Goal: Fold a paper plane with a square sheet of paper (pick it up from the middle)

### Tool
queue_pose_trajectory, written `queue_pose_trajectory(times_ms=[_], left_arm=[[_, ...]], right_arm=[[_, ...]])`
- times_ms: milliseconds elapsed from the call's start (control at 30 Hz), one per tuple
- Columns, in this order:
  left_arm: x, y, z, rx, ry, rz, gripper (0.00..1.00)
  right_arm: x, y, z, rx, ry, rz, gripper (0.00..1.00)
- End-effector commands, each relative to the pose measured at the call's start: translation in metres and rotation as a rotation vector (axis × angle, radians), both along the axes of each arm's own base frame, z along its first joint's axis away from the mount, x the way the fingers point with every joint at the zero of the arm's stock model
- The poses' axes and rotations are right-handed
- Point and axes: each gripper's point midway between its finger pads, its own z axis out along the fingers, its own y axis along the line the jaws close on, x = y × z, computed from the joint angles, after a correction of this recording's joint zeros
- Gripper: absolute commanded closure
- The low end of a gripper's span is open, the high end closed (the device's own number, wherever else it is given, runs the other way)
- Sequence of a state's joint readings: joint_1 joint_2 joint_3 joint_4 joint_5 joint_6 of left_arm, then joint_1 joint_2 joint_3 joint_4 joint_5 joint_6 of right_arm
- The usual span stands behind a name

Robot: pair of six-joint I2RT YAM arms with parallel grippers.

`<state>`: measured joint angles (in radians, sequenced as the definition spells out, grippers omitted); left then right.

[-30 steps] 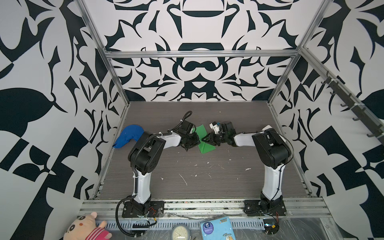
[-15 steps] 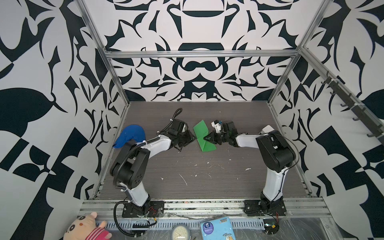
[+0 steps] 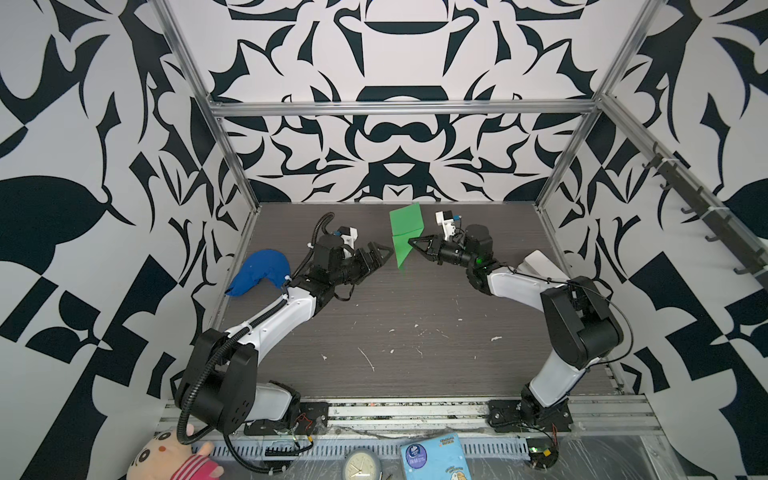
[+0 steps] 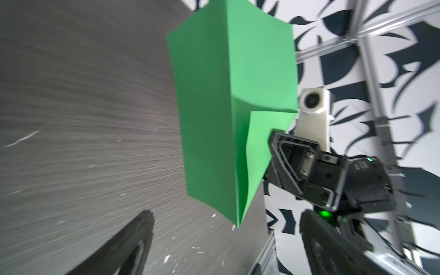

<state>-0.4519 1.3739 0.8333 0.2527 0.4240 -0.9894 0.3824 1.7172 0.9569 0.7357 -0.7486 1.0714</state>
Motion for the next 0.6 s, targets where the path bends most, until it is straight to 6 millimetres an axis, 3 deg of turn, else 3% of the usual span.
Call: queue_pose_trajectory(times_ms=[0,233,367,400,567], left_arm=[[-0.004,-0.018,0.036,-0.134,-0.063,-0.091,0.0],[0.001,-0.046,0.042,-0.193,-0.028,-0.161,0.06],[0.009,-0.051,0.059,-0.303,-0.013,-0.154,0.14],[0.011,-0.053,0.062,-0.316,-0.009,-0.153,0.23],[0.012,-0.051,0.058,-0.29,-0.003,-0.14,0.44]], right_arm=[[-0.005,0.002,0.063,0.114,-0.098,0.032,1.0],[-0.009,0.004,0.082,0.197,-0.094,0.066,1.0],[-0.01,0.006,0.082,0.212,-0.088,0.084,1.0],[-0.011,0.005,0.082,0.212,-0.089,0.086,1.0],[-0.011,0.005,0.079,0.208,-0.079,0.08,1.0]])
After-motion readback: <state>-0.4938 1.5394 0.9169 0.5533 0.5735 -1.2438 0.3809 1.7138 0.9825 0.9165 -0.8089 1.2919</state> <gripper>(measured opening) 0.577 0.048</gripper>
